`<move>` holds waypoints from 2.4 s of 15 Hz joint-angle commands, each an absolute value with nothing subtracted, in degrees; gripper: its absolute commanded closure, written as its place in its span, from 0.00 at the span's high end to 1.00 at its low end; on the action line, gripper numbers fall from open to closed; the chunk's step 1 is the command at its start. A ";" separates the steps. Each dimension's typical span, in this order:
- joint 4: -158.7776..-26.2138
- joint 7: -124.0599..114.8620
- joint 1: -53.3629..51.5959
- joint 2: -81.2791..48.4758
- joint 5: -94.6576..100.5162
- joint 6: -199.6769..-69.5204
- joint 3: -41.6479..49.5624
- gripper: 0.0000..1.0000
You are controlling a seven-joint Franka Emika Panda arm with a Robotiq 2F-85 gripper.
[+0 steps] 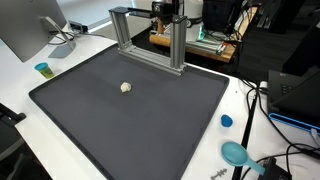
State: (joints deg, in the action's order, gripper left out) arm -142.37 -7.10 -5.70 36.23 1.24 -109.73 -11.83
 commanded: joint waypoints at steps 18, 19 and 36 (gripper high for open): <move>-142.93 2.58 -4.27 34.27 5.83 -110.59 -4.29 1.00; -143.66 3.38 -3.97 33.86 5.14 -111.18 -3.03 1.00; -151.76 -8.92 0.18 42.36 -1.01 -113.05 -1.63 1.00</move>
